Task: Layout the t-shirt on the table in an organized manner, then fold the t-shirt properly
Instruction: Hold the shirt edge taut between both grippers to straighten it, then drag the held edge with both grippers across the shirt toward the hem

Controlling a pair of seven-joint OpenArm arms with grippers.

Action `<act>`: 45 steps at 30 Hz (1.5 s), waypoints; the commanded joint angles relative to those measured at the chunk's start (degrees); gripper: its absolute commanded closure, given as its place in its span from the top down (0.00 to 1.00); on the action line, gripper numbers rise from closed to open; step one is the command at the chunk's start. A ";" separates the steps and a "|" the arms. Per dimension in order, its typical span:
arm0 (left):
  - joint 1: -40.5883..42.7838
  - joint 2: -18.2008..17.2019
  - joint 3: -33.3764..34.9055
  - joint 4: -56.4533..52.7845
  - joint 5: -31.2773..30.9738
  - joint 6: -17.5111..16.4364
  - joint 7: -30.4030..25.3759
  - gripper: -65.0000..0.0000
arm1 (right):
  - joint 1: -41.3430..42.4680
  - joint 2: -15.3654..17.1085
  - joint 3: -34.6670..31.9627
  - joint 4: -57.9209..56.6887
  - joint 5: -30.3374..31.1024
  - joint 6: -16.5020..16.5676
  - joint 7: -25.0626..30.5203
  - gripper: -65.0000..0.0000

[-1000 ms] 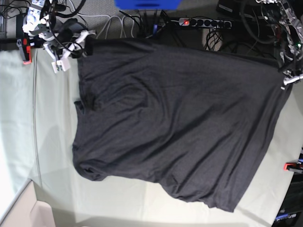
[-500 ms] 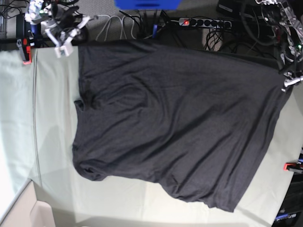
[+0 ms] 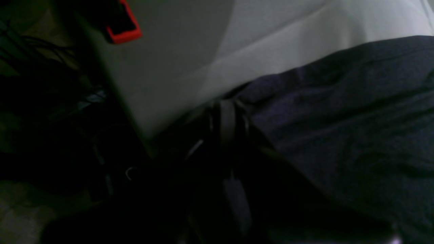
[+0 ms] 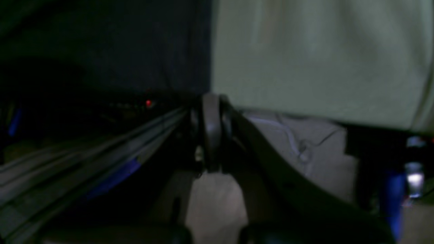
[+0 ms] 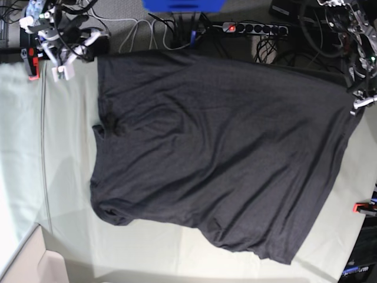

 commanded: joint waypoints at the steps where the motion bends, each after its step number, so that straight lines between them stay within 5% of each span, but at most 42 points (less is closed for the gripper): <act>1: -0.17 -0.77 -0.23 1.30 0.03 -0.20 -1.15 0.00 | 0.54 0.33 0.01 -0.22 0.69 0.19 0.90 0.10; 8: -0.26 -0.77 -0.23 1.30 0.03 -0.20 -1.15 0.00 | 1.59 0.42 0.01 -3.12 0.69 0.19 0.90 0.50; 17: -0.26 -0.77 -0.23 1.30 0.03 -0.20 -1.15 0.00 | 1.41 0.24 -6.76 -3.48 0.69 0.19 0.90 0.52; 21: -0.26 -0.77 -0.23 1.30 0.03 -0.20 -1.15 0.00 | 1.41 0.24 -8.87 -5.41 0.69 0.19 0.90 0.47; 28: -0.26 -0.77 -0.23 1.30 0.03 -0.20 -1.24 0.00 | 1.68 0.42 -8.96 -6.99 0.69 0.19 0.90 0.01; 35: -0.96 -1.65 -0.23 1.47 -0.05 -0.20 -1.24 0.00 | 1.24 2.71 -8.25 -6.11 0.86 0.19 0.90 0.00; 45: -1.05 -1.56 -0.23 5.61 -0.05 -0.20 -1.24 0.00 | 1.77 2.62 1.94 4.09 1.04 0.19 0.02 0.00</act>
